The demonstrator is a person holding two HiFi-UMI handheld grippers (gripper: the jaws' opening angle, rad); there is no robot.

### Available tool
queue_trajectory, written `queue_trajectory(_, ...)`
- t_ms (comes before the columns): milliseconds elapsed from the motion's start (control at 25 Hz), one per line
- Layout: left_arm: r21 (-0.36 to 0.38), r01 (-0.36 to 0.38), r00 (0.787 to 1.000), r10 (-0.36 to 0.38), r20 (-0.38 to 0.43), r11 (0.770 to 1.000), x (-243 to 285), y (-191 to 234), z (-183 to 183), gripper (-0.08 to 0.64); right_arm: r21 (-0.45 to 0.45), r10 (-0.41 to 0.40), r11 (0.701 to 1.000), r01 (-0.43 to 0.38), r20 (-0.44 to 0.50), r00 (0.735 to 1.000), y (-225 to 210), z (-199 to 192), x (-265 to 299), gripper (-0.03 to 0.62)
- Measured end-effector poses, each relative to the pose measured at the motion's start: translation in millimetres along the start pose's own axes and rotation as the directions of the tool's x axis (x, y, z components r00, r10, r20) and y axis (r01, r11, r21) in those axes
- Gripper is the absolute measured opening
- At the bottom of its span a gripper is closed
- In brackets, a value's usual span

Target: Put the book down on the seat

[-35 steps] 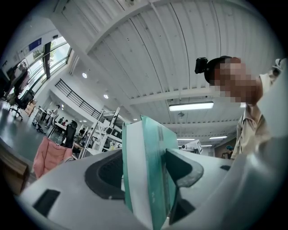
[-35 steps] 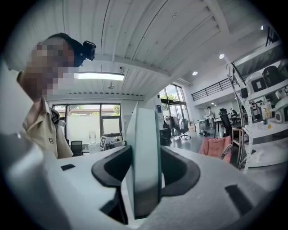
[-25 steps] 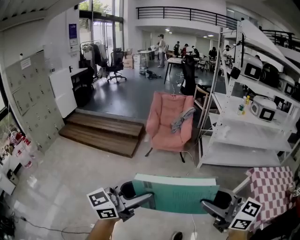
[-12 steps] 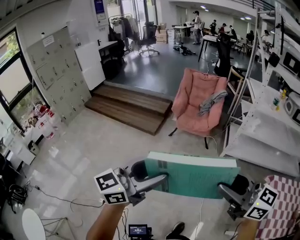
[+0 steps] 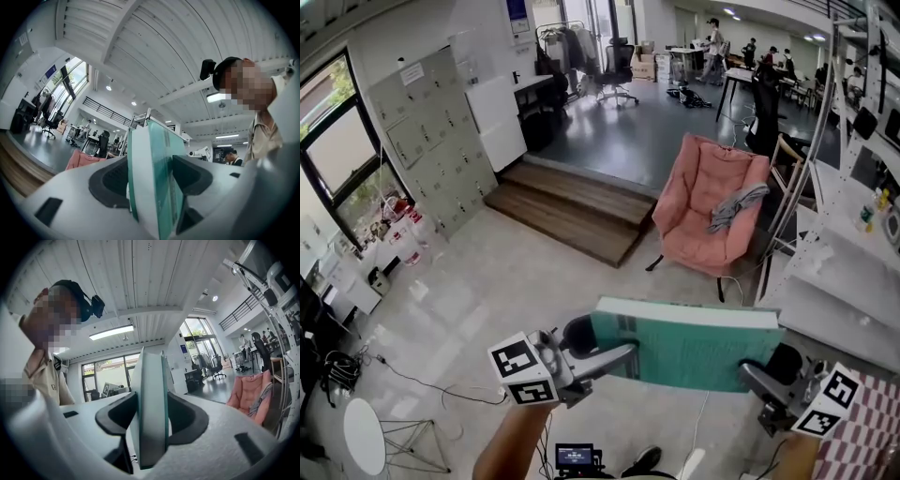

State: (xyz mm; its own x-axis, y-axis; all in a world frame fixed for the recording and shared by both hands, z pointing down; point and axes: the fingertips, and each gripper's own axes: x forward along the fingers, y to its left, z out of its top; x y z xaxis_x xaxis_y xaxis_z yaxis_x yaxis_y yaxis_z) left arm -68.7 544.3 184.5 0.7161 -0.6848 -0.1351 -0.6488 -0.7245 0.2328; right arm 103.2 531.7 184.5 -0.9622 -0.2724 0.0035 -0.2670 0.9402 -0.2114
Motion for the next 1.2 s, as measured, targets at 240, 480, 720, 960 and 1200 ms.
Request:
queue_trajectory(240, 0.019, -0.005, 1.000, 0.005, -0.018, 1.000, 35.4, -8.1, -1.5, 0.275, -0.008, 0.005, 1.000, -0.005, 0.026, 1.000, -26.6, 7.2, -24.2, 0.193)
queue_trajectory(480, 0.021, 0.009, 0.999, -0.008, -0.041, 1.000, 69.0, -14.5, -5.0, 0.275, -0.006, -0.010, 1.000, 0.010, 0.044, 0.999, -48.2, 12.6, -47.9, 0.193)
queue_trajectory(720, 0.010, 0.042, 0.998, -0.041, -0.053, 0.999, 99.6, 8.4, -16.4, 0.275, 0.018, -0.050, 0.999, 0.049, 0.046, 0.998, -82.6, 4.3, -49.8, 0.193)
queue_trajectory(960, -0.016, 0.113, 0.992, -0.114, -0.048, 0.993, 132.3, 56.7, -20.1, 0.275, 0.015, -0.124, 0.992, 0.124, 0.039, 0.991, -124.5, 6.5, -31.0, 0.193)
queue_trajectory(1200, -0.026, 0.178, 0.983, -0.180, -0.048, 0.984, 160.4, 123.3, -7.3, 0.275, 0.025, -0.194, 0.981, 0.193, 0.045, 0.980, -170.9, 16.0, 10.2, 0.195)
